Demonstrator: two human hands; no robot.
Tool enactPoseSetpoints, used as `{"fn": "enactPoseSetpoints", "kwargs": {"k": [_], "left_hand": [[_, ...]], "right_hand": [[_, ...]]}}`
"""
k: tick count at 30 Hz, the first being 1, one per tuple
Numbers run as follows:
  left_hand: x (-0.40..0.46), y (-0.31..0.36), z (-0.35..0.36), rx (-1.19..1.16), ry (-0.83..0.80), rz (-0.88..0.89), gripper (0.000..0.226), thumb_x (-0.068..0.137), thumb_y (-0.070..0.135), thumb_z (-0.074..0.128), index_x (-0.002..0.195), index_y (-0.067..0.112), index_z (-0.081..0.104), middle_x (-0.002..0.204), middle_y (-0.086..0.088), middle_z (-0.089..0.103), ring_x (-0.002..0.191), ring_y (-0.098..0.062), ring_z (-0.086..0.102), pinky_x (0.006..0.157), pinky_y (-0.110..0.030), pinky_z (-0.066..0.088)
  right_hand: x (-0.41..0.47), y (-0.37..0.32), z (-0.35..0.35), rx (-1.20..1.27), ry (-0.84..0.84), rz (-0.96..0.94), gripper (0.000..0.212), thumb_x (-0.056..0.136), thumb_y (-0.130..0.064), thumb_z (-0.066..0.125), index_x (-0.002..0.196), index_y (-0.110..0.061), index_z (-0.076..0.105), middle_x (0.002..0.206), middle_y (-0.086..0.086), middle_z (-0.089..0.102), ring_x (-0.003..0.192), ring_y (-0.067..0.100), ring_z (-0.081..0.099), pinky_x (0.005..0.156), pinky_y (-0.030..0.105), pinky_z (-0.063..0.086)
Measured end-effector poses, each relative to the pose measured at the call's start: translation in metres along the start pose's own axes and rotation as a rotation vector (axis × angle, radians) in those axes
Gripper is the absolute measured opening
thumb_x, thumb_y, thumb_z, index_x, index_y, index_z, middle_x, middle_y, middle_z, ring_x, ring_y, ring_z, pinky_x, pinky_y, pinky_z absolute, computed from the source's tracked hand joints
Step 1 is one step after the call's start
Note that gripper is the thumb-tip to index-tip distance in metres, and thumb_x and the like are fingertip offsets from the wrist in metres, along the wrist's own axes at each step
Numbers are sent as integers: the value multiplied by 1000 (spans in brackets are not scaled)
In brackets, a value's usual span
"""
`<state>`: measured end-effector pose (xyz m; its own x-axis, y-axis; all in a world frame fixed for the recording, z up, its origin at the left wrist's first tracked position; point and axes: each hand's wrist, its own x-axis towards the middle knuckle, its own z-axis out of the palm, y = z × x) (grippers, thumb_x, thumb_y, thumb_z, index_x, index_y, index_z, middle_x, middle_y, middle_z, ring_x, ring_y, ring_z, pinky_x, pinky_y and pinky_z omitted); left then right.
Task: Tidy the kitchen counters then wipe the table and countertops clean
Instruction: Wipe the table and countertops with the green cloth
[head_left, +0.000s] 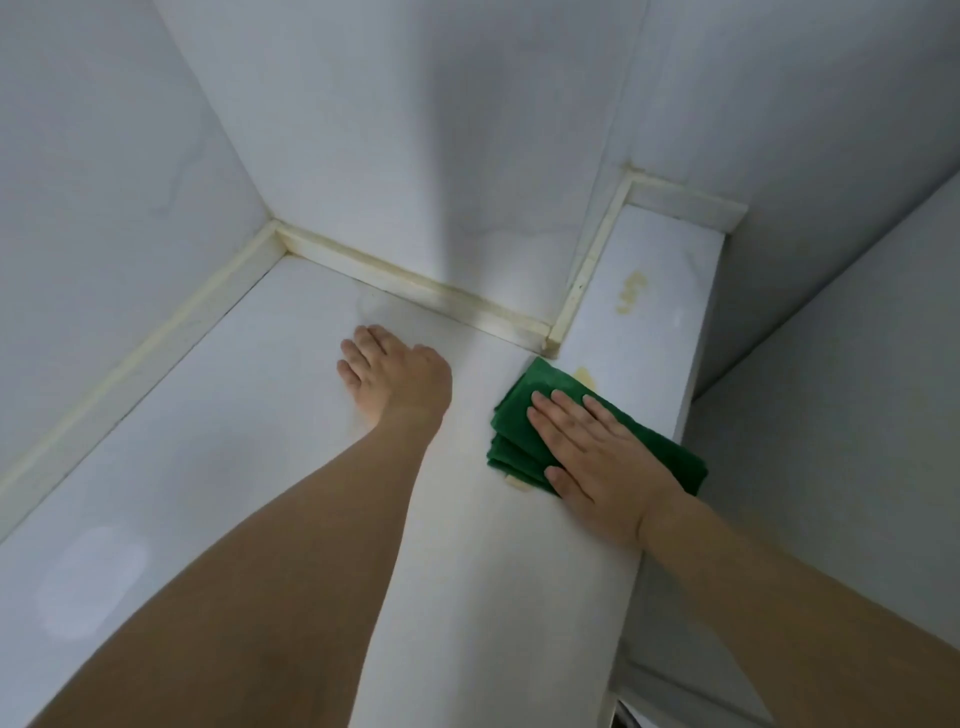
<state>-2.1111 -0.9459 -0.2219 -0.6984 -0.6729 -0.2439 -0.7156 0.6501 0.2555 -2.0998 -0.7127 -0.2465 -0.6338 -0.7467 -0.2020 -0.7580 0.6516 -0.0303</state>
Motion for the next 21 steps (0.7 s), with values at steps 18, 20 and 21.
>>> {"fn": "enactPoseSetpoints", "kwargs": {"k": [18,20,21], "left_hand": [[33,40,36,90,95,-147,77,98,45,17,151,-7,-7,162,-21,-8,149,-37,-10,121,-48,-5],[32,39,36,86,96,-149,78,98,45,18,151,-7,-6,162,-21,-7,149,-38,-9,121,-48,-4],[32,40,35,82,98,-145,78,98,44,18,151,-7,-6,162,-21,-6,149,-38,-8,121,-48,-4]], "right_hand": [[29,15,-4,75,25,-3,61,100,-43,9,154,-16,3,162,-1,-2,148,15,-6,117,37,-4],[12,15,2,60,35,59,60,101,-43,12,154,-14,12,161,1,8,149,17,5,116,38,4],[5,14,4,56,40,107,60,101,-42,15,153,-13,17,161,1,12,148,18,9,115,39,7]]}}
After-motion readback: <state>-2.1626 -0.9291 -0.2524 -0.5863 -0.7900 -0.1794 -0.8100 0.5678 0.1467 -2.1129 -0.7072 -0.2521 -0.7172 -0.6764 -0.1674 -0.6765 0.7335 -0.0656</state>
